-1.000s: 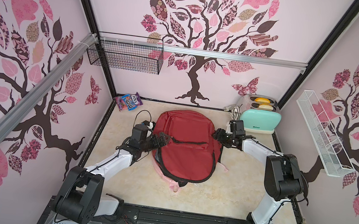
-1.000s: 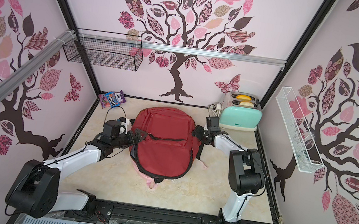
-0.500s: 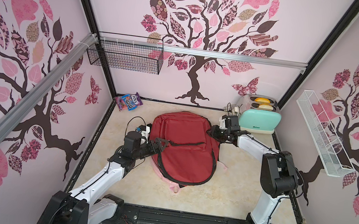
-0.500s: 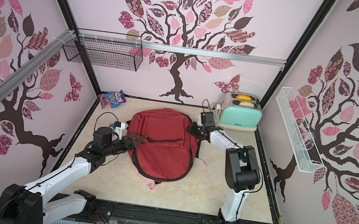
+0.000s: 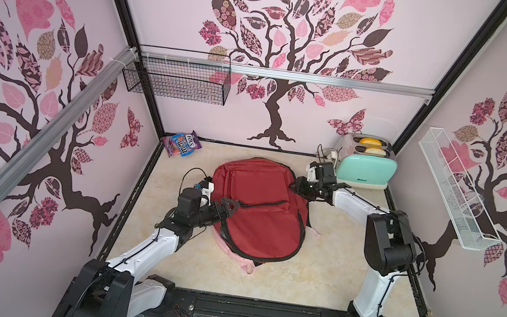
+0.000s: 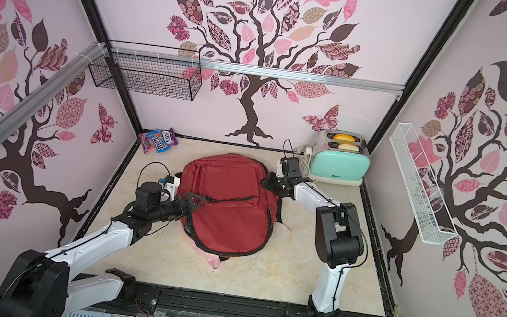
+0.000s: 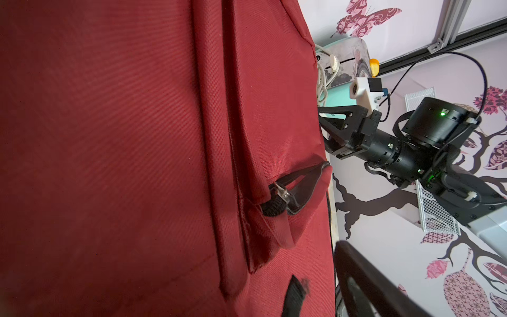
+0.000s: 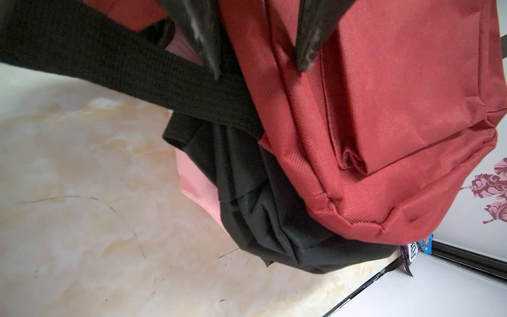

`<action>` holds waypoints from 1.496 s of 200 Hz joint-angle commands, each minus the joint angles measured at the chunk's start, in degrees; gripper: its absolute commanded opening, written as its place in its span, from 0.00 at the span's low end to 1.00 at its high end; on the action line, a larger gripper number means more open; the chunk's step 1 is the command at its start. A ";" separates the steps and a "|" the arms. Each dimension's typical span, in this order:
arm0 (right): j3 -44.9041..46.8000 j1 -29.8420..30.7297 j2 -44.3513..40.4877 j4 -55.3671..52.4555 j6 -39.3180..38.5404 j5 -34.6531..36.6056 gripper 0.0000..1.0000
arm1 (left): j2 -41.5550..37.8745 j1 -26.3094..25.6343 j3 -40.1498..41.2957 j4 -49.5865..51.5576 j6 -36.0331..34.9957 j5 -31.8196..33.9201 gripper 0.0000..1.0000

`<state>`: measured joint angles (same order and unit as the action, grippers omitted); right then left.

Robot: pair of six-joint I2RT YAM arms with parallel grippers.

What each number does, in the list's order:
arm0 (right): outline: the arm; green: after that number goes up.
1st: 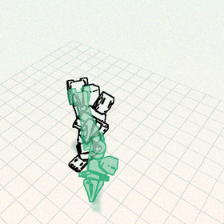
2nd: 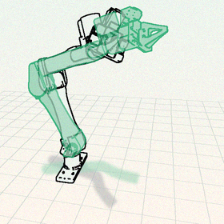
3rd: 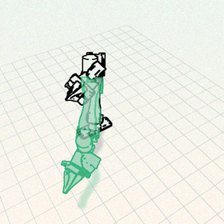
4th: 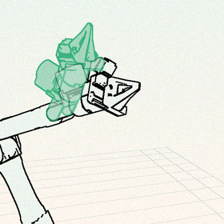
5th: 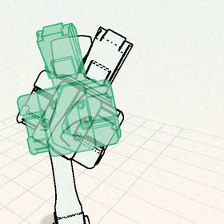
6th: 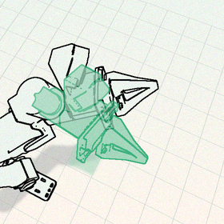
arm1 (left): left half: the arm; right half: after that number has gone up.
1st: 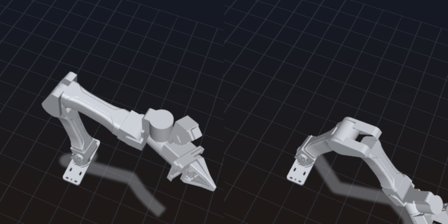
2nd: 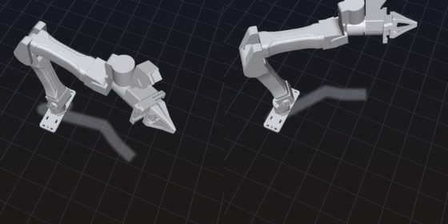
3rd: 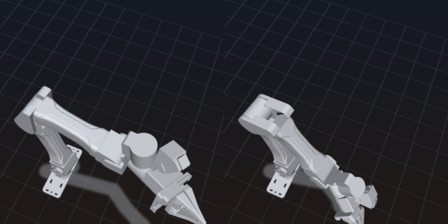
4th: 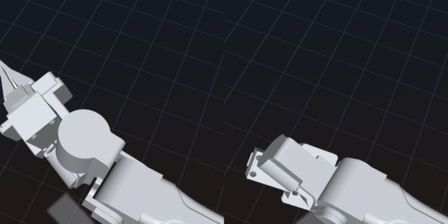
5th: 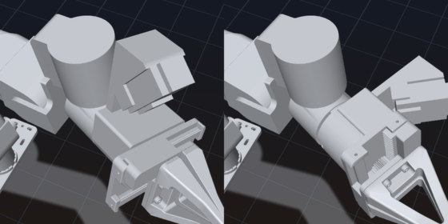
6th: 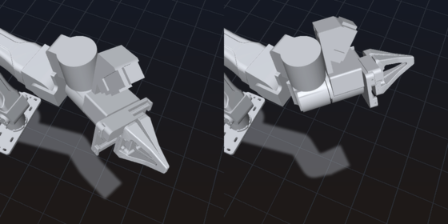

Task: Zip up the backpack
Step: Zip the zipper on the backpack.

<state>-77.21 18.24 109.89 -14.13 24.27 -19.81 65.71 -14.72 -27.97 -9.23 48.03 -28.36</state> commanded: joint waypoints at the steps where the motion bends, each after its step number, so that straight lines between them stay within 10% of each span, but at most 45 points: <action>1: -2.16 2.74 1.47 -1.99 -1.40 -3.66 0.45 | 1.31 -0.18 0.79 -5.93 0.31 -2.12 0.88; 150: -4.37 4.00 0.32 -6.35 -1.60 -1.02 0.45 | 1.85 -0.21 3.73 -8.78 -0.10 -1.12 0.27; 179: -4.45 4.47 -1.77 -10.33 -1.73 6.57 0.47 | 3.56 -0.06 2.94 -7.67 -1.48 0.24 0.28; 214: -3.76 6.16 -8.59 -14.06 -2.67 19.82 0.56 | 3.52 -0.05 3.58 -8.70 -1.31 1.59 0.00; 236: -6.16 8.23 -11.51 -16.63 -4.33 21.99 0.56 | 3.53 -0.07 3.97 -8.67 -1.43 2.33 0.00; 299: -6.19 12.06 -12.50 -13.26 -2.11 -8.29 0.55 | 2.37 -0.18 5.37 -10.53 -1.87 2.51 0.00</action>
<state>-83.31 28.71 96.90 -28.01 20.69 -14.55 69.06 -14.68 -24.03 -17.63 47.51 -27.24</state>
